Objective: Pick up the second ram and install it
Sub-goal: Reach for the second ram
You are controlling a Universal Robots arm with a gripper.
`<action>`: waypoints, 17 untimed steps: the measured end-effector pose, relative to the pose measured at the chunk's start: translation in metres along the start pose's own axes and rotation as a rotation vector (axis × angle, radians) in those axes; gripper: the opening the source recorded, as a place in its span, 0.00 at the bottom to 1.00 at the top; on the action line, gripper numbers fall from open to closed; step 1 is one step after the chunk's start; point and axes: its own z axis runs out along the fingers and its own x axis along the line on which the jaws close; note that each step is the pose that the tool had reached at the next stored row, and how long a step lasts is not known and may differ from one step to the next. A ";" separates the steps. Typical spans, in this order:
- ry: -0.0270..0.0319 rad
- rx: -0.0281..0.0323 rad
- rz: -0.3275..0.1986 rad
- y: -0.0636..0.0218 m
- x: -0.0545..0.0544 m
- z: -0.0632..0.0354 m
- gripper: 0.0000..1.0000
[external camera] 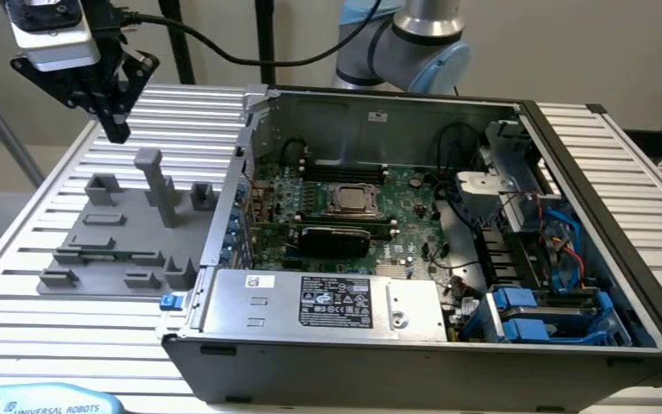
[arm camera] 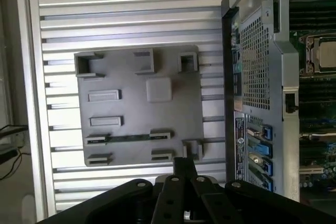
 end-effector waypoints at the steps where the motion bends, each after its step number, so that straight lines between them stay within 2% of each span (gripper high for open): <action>1: 0.0001 0.0000 0.000 -0.0003 0.004 0.0002 0.11; 13: 0.0000 -0.0015 0.000 -0.0011 0.059 0.0042 0.11; 14: 0.0003 -0.0034 0.000 -0.0005 0.062 0.0045 0.11; 17: 0.0012 -0.0163 0.000 0.0013 0.067 0.0057 0.11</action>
